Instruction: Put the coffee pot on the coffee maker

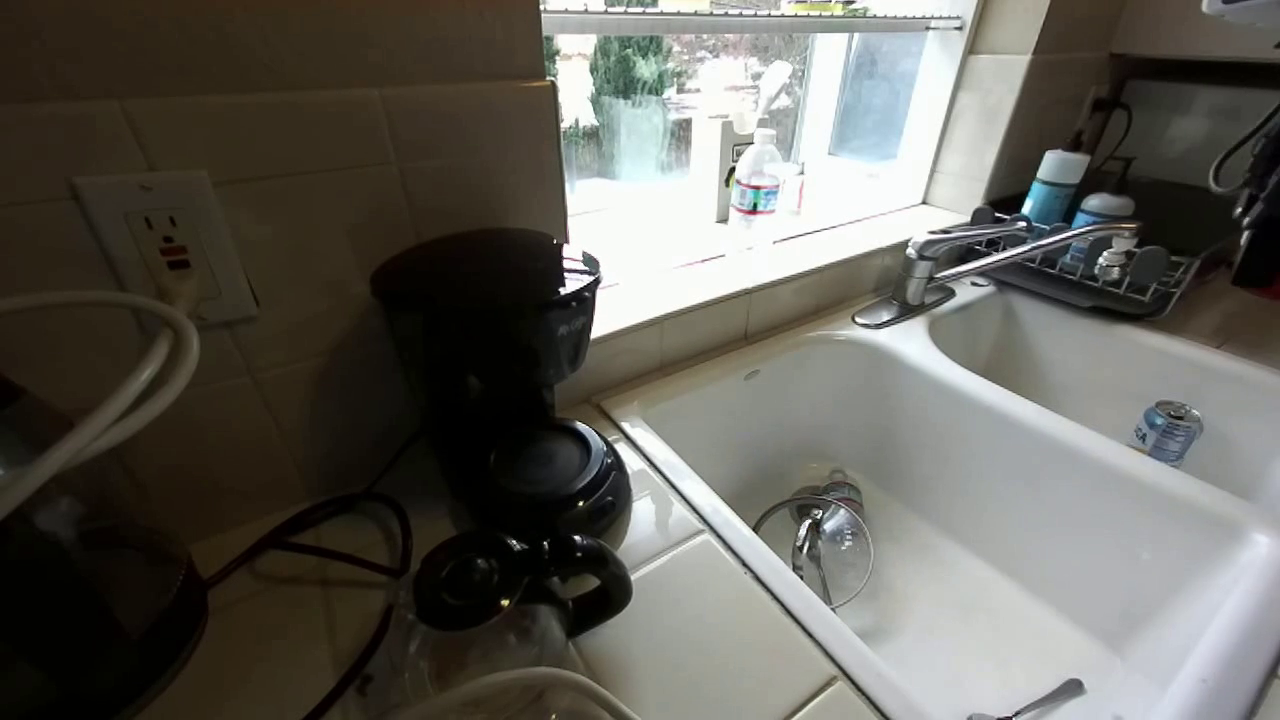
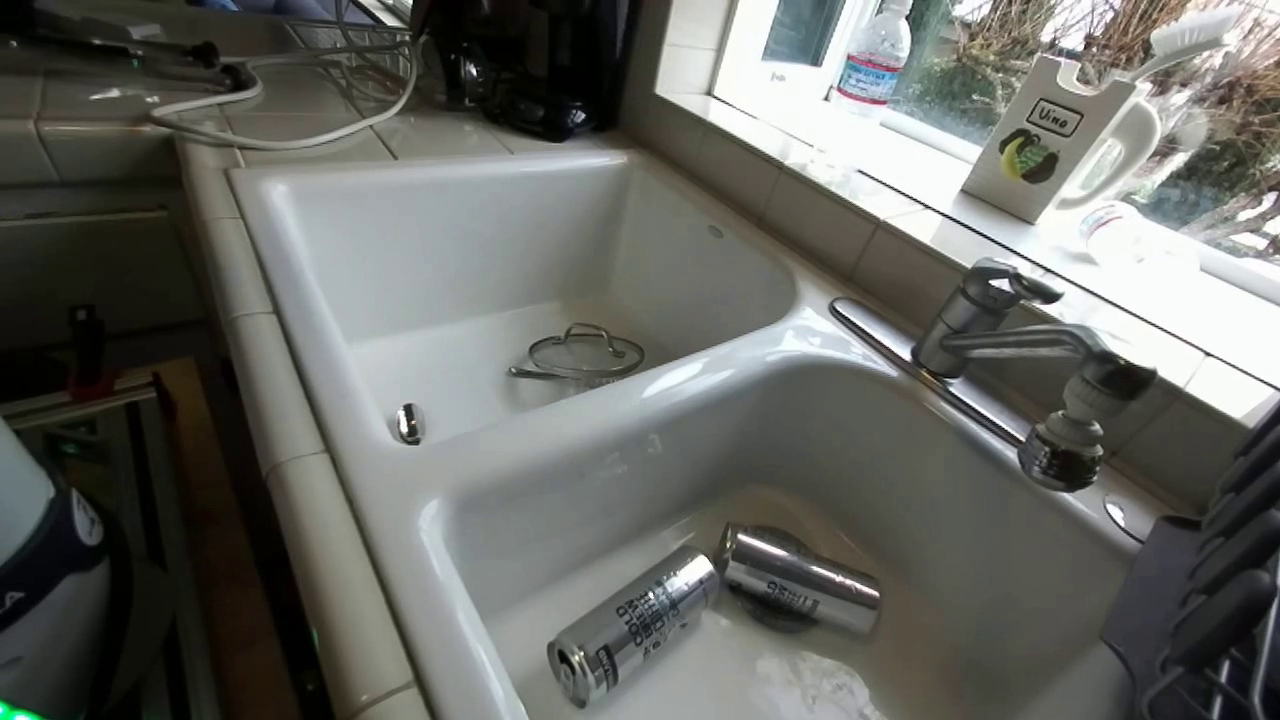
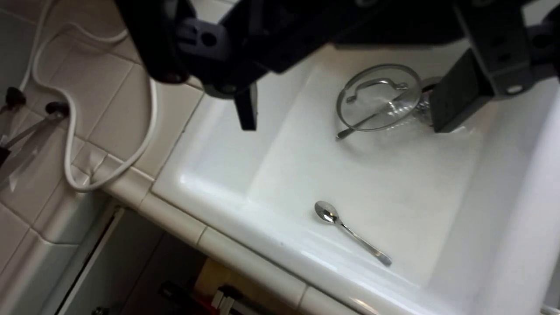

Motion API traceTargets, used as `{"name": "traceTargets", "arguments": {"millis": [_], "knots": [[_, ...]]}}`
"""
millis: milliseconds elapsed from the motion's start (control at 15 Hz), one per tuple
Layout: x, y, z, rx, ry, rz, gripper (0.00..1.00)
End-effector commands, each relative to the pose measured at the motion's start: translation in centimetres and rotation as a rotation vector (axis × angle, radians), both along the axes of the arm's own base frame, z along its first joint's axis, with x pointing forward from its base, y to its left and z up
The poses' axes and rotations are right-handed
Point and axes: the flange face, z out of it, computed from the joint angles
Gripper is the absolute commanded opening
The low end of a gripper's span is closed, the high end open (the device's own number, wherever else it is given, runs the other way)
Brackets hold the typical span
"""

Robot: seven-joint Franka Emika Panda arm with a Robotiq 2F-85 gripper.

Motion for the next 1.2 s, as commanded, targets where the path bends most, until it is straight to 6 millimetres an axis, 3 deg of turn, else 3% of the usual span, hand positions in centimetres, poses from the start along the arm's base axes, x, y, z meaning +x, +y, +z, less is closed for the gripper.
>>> {"name": "traceTargets", "arguments": {"millis": [0,133,267,467,533,733,1133], "knots": [[1.7,9.7,-0.5,-0.113,0.032,0.154,1.0],[2.6,15.1,-1.0,-0.19,-0.014,0.252,1.0],[3.7,19.3,-0.9,-0.26,-0.091,0.33,1.0],[6.0,22.8,-0.5,-0.369,-0.232,0.437,1.0],[4.0,21.0,-0.8,-0.326,-0.182,0.391,1.0],[5.8,22.5,-0.7,-0.355,-0.216,0.426,1.0],[6.4,23.0,-0.9,-0.345,-0.227,0.458,1.0]]}}
